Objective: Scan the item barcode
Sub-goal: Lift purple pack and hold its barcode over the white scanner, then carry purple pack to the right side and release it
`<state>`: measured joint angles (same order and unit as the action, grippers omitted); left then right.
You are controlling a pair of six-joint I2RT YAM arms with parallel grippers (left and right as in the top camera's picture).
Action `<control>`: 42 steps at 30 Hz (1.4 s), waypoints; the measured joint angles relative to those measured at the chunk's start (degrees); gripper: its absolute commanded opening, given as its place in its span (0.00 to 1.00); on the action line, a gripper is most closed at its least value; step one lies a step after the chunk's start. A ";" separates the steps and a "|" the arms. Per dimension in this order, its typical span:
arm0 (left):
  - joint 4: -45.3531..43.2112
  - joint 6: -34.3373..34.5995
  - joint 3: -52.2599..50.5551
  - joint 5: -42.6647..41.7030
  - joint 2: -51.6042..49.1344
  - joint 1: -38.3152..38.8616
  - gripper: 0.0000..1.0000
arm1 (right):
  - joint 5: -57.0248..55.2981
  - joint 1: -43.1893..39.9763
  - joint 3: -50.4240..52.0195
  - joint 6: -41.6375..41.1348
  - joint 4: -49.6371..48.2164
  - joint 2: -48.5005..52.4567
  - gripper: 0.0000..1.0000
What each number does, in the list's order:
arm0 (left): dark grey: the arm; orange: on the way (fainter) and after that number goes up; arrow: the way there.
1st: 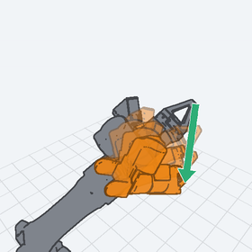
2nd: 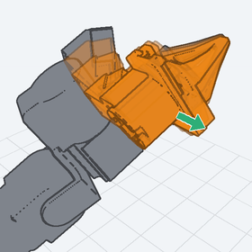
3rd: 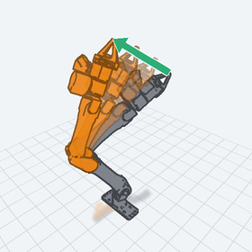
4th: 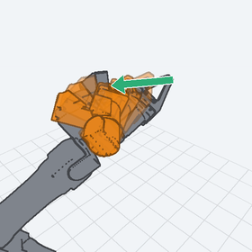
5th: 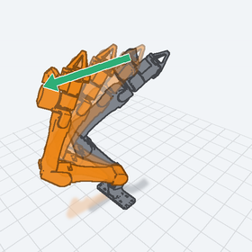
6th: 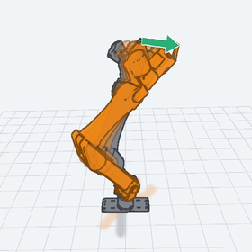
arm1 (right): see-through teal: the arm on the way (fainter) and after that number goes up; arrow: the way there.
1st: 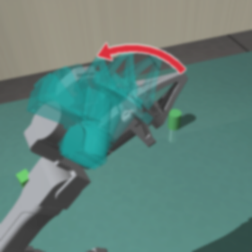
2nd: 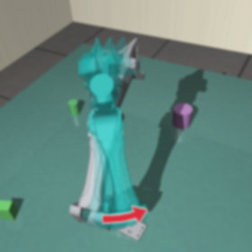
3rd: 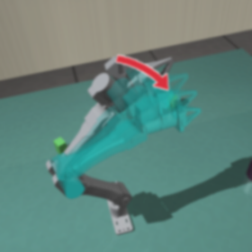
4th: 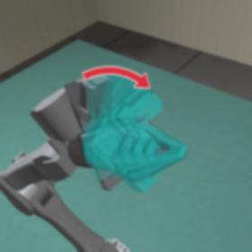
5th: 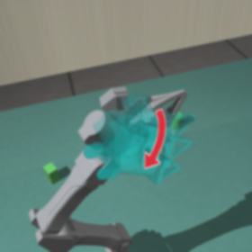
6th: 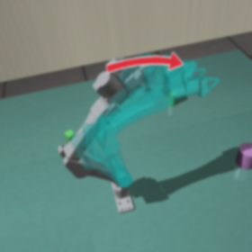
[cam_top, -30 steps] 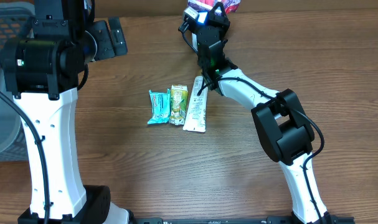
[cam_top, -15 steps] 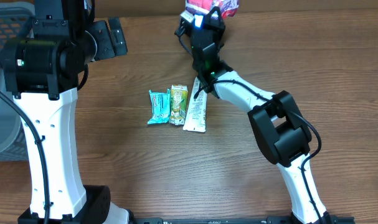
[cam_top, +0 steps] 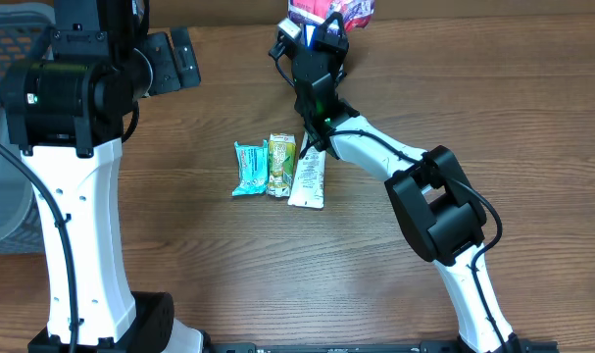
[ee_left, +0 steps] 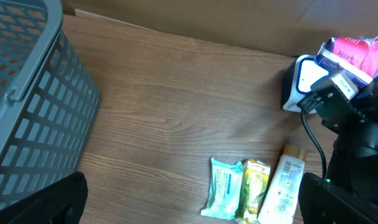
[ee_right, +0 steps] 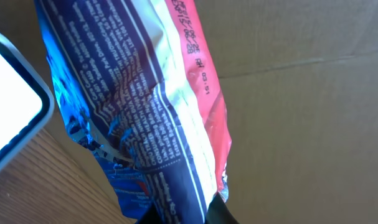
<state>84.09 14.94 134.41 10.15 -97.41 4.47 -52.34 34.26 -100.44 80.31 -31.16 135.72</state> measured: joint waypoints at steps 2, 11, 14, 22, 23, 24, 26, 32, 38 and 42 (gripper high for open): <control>0.02 0.00 0.00 0.00 0.00 0.00 1.00 | -0.90 0.26 0.00 0.57 0.42 0.00 0.04; 0.07 0.00 0.00 0.00 0.00 0.00 0.99 | -1.84 1.42 0.50 -6.51 20.63 -6.80 0.04; 0.02 0.00 0.00 0.02 0.00 0.00 0.99 | 0.26 1.46 0.61 -14.80 36.65 -14.62 0.04; 0.02 0.00 0.00 0.02 0.00 0.00 1.00 | 27.98 -3.04 0.26 -55.89 71.80 -40.41 0.04; 0.02 0.02 0.00 0.00 0.00 0.00 1.00 | 32.30 -5.22 0.15 -61.16 74.27 -42.40 0.04; 0.02 0.00 0.00 0.02 0.00 0.00 0.99 | 37.18 -8.46 -0.02 -67.12 77.20 -44.22 0.04; 0.02 0.00 0.00 0.02 0.00 0.00 1.00 | 43.98 -14.86 -0.17 -76.39 82.03 -45.83 0.04; 0.02 0.00 0.00 0.02 0.00 0.00 1.00 | 57.48 -35.30 3.15 -94.97 92.63 -43.34 0.04; 0.02 0.00 0.00 0.02 0.00 0.00 0.99 | 64.02 -47.58 14.86 -99.86 89.81 -37.16 0.04; 0.02 0.00 0.00 0.02 0.00 0.00 1.00 | 65.46 -50.80 20.50 -99.30 85.31 -32.17 0.04</control>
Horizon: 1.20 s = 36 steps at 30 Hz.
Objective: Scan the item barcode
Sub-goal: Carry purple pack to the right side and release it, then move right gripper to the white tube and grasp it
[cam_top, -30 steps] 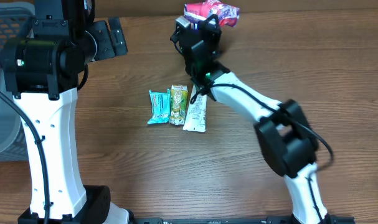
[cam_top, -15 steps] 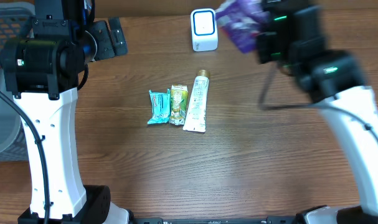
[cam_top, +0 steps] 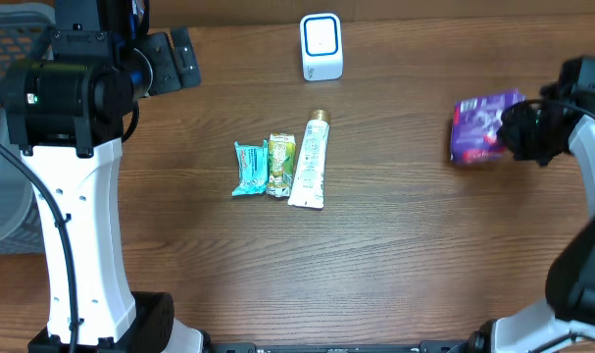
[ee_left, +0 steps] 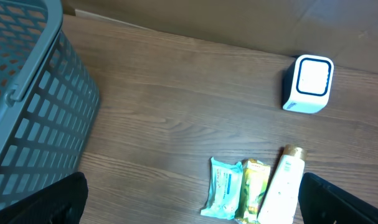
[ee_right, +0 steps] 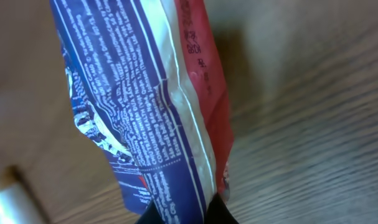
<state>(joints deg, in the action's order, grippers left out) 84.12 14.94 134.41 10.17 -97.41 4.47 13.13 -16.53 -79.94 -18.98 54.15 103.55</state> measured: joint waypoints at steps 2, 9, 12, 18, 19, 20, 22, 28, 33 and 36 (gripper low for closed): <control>0.00 0.00 0.00 -0.02 0.00 0.00 1.00 | 0.35 -1.44 1.62 0.61 -0.87 2.34 0.08; 0.00 0.00 0.00 -0.02 0.00 0.00 1.00 | 1.46 -5.73 2.05 3.96 -1.90 4.20 0.77; 0.00 0.00 0.00 0.00 0.00 0.00 1.00 | 1.81 -6.43 0.66 4.70 1.97 4.22 0.81; 0.00 0.00 0.00 -0.02 0.00 0.00 1.00 | 10.47 -5.11 -11.89 9.22 11.19 4.20 0.90; 0.00 0.00 0.00 0.00 0.00 0.00 1.00 | 12.33 -4.04 -13.31 9.86 11.54 4.13 0.91; 0.00 0.02 0.00 0.00 0.00 0.00 1.00 | 14.01 -2.75 -14.19 10.32 11.45 4.09 0.91; 0.00 0.00 0.00 0.00 0.00 0.00 1.00 | 17.11 1.29 -14.67 11.17 11.43 4.07 0.91; 0.04 0.00 0.00 0.00 0.00 0.00 1.00 | 21.18 15.91 -8.96 12.15 2.27 4.09 0.90; 0.02 0.00 0.00 -0.02 0.00 0.00 1.00 | 24.90 25.18 -1.29 8.26 -11.69 5.07 0.85; 0.02 0.00 0.00 0.00 0.00 0.00 1.00 | 26.08 28.72 0.94 5.05 -17.84 7.63 0.84</control>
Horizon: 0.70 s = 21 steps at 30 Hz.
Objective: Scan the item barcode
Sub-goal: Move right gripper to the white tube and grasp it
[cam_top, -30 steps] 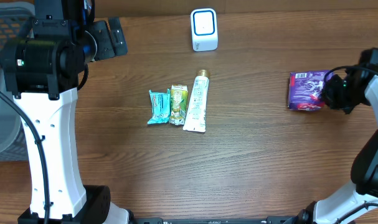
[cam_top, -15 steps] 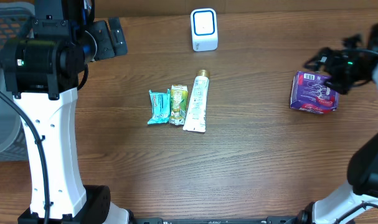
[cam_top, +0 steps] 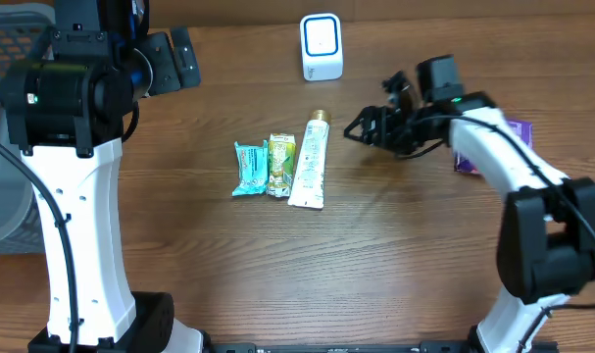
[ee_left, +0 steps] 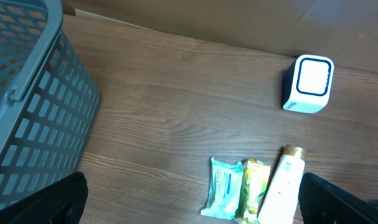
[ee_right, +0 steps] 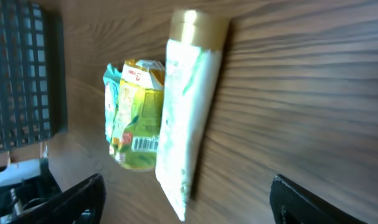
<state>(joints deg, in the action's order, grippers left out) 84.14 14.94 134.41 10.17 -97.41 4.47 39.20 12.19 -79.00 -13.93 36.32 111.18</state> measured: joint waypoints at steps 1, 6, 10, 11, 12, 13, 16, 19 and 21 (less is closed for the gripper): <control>-0.02 0.02 0.00 0.00 0.00 0.00 0.99 | 0.24 0.74 0.17 -0.59 -1.07 0.87 0.84; -0.02 0.00 0.00 -0.02 0.00 0.00 1.00 | 2.45 4.09 0.70 -3.52 -6.27 6.16 0.79; 0.00 0.00 0.00 0.00 0.00 0.00 1.00 | 4.70 5.05 0.70 -5.79 -7.74 9.35 0.71; -0.02 0.00 0.00 0.00 0.00 0.00 1.00 | 5.20 5.18 0.70 -6.27 -7.82 10.01 0.70; -0.02 0.00 0.00 0.00 0.00 0.00 1.00 | 5.68 5.38 0.70 -6.82 -7.82 10.60 0.68; -0.02 0.00 0.00 0.00 0.00 0.00 1.00 | 6.08 5.55 0.70 -7.41 -7.91 11.21 0.68; 0.00 0.02 0.00 0.00 0.00 0.00 1.00 | 6.99 6.29 1.42 -9.25 -9.81 12.02 0.62; -0.02 0.00 0.00 0.00 0.00 0.00 0.99 | 7.45 7.43 2.97 -12.17 -13.66 12.11 0.57; 0.00 0.00 0.00 -0.02 0.00 0.00 0.99 | 7.63 8.33 4.68 -15.13 -17.81 12.11 0.54</control>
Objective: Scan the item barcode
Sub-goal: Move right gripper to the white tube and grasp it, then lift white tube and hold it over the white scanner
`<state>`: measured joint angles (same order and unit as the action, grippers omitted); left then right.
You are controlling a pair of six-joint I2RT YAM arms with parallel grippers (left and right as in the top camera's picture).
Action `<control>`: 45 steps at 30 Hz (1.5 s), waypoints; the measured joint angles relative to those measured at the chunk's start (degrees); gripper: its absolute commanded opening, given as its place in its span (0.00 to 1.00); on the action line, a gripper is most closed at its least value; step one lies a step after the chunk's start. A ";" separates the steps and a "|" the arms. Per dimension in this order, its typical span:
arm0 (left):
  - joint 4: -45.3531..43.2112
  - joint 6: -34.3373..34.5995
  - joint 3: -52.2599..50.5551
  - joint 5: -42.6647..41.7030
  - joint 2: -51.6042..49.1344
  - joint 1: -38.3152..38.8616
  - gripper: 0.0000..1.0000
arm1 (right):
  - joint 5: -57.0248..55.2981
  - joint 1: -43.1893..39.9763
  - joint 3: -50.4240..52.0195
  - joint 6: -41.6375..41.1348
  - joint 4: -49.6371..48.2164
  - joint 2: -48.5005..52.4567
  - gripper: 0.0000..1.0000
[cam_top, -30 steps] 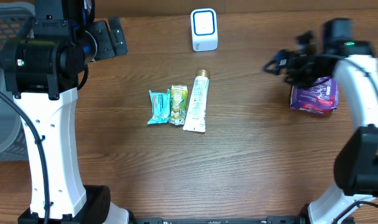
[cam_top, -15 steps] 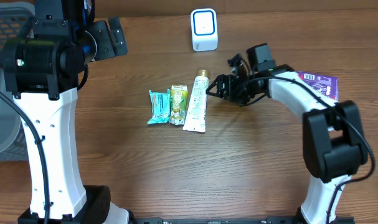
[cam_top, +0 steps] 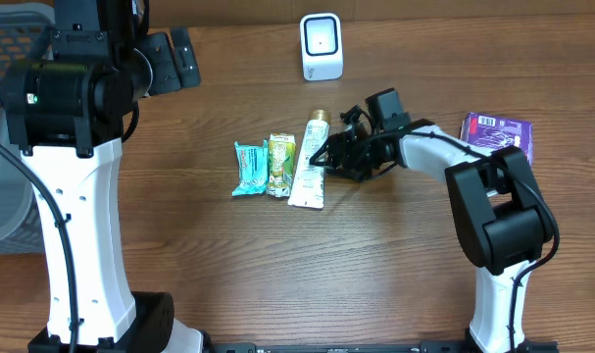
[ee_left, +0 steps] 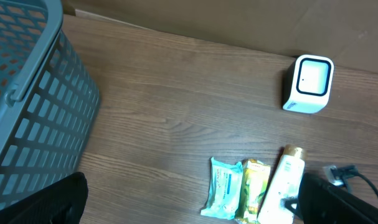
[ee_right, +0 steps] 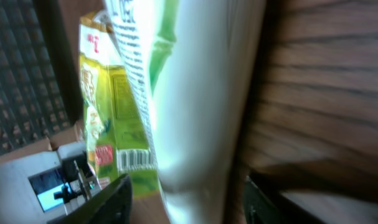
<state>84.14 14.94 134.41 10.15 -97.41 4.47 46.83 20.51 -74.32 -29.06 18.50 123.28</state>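
Note:
The white scanner [cam_top: 322, 46] stands at the table's far edge, also visible in the left wrist view as the scanner [ee_left: 310, 84]. A white tube [cam_top: 310, 167] lies beside a yellow-green packet [cam_top: 281, 164] and a teal packet [cam_top: 249, 169]. My right gripper [cam_top: 330, 157] is down at the tube, open. In the right wrist view the tube [ee_right: 201, 93] fills the space between the fingers of the right gripper [ee_right: 185, 190]. My left gripper [ee_left: 192, 208] hangs open high above the table, holding nothing.
A purple snack bag [cam_top: 497, 132] lies on the table at the right. A grey mesh basket [ee_left: 27, 93] stands at the left edge. The right arm stretches low across the table from the right toward the middle.
My right gripper has moved left from a spot to the right of the tube and now straddles the tube, its fingers a little closer together. The items and the left arm are unchanged.
My right gripper held the purple bag up at the scanner. Then it held the bag over the table's right side. Later the bag lay there and the open gripper was near the tube. Now it is around the tube.

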 measured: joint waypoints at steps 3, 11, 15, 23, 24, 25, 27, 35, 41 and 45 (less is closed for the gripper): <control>-0.02 0.00 0.00 0.02 0.00 0.00 1.00 | 0.52 1.20 3.06 -4.85 -6.51 -0.02 0.45; -0.02 0.00 0.00 0.02 0.00 0.00 1.00 | 1.99 1.33 6.10 -11.10 -10.54 -0.17 0.07; -0.02 0.00 0.00 0.02 0.00 0.00 1.00 | 3.85 0.85 6.01 -10.32 -10.58 -0.35 0.04; -0.02 0.02 0.00 0.00 0.00 0.00 0.99 | 7.13 -2.75 7.56 -4.26 -7.76 -5.29 0.04; -0.02 0.00 0.00 0.02 0.00 0.00 1.00 | 7.67 -3.54 7.72 -3.91 -7.63 -6.86 0.04; -0.02 0.00 0.00 0.02 0.00 0.00 1.00 | 8.57 -4.59 7.76 -3.48 -7.61 -9.22 0.04; -0.02 0.00 0.00 0.00 0.00 0.00 1.00 | 10.25 -6.58 7.76 -2.95 -7.85 -14.29 0.04; 0.00 0.02 0.00 0.02 0.00 0.00 1.00 | 22.67 -11.17 7.39 -1.79 -8.81 -30.49 0.04; 0.00 0.02 0.00 0.02 0.00 0.00 1.00 | 28.65 -12.00 5.77 -1.86 -8.79 -31.47 0.04; 0.00 0.00 0.00 0.02 0.00 0.00 1.00 | 28.33 -12.24 5.64 -1.73 -6.99 -31.47 0.04</control>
<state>84.14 14.94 134.41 10.17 -97.41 4.47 75.16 8.27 -68.69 -30.79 11.51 91.81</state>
